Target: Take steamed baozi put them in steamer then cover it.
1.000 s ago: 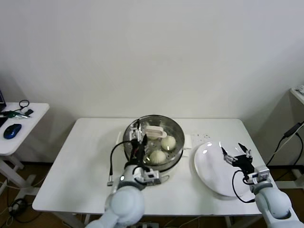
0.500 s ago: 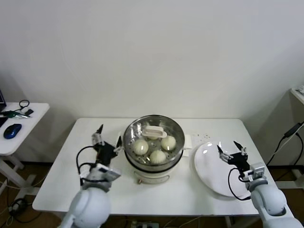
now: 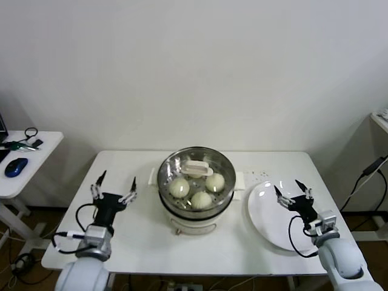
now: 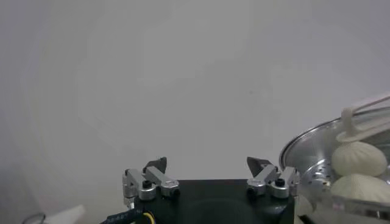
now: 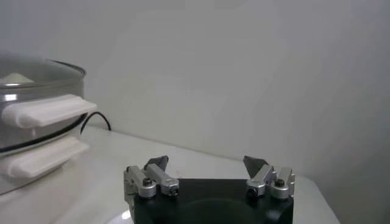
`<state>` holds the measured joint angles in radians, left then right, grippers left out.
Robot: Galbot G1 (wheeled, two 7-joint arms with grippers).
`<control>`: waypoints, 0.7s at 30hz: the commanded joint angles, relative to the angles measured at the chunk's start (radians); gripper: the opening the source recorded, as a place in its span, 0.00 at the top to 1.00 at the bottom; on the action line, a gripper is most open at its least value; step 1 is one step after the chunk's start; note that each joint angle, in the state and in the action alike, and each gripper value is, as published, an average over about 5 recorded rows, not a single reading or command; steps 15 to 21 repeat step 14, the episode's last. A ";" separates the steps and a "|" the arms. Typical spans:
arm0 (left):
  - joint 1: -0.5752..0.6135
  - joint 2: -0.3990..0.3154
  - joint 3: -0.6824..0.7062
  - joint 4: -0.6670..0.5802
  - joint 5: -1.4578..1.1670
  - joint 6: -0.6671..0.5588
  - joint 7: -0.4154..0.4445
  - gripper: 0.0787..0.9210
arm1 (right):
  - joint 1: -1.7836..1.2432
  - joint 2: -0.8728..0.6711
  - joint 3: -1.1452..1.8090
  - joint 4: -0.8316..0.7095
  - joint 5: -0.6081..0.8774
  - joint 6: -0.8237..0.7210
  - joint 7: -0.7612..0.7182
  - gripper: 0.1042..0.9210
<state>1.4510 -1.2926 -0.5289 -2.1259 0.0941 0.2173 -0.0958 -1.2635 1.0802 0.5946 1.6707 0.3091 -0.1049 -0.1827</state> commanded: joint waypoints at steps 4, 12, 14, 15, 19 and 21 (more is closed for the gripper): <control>0.085 -0.073 -0.126 0.055 -0.133 -0.185 0.012 0.12 | -0.011 0.001 0.003 0.006 0.002 0.051 -0.011 0.12; 0.105 -0.080 -0.127 0.035 -0.134 -0.188 0.025 0.12 | -0.015 0.006 0.005 0.030 0.009 0.049 -0.013 0.12; 0.106 -0.081 -0.127 0.033 -0.134 -0.188 0.026 0.12 | -0.018 0.006 0.006 0.033 0.009 0.049 -0.014 0.12; 0.106 -0.081 -0.127 0.033 -0.134 -0.188 0.026 0.12 | -0.018 0.006 0.006 0.033 0.009 0.049 -0.014 0.12; 0.106 -0.081 -0.127 0.033 -0.134 -0.188 0.026 0.12 | -0.018 0.006 0.006 0.033 0.009 0.049 -0.014 0.12; 0.106 -0.081 -0.127 0.033 -0.134 -0.188 0.026 0.12 | -0.018 0.006 0.006 0.033 0.009 0.049 -0.014 0.12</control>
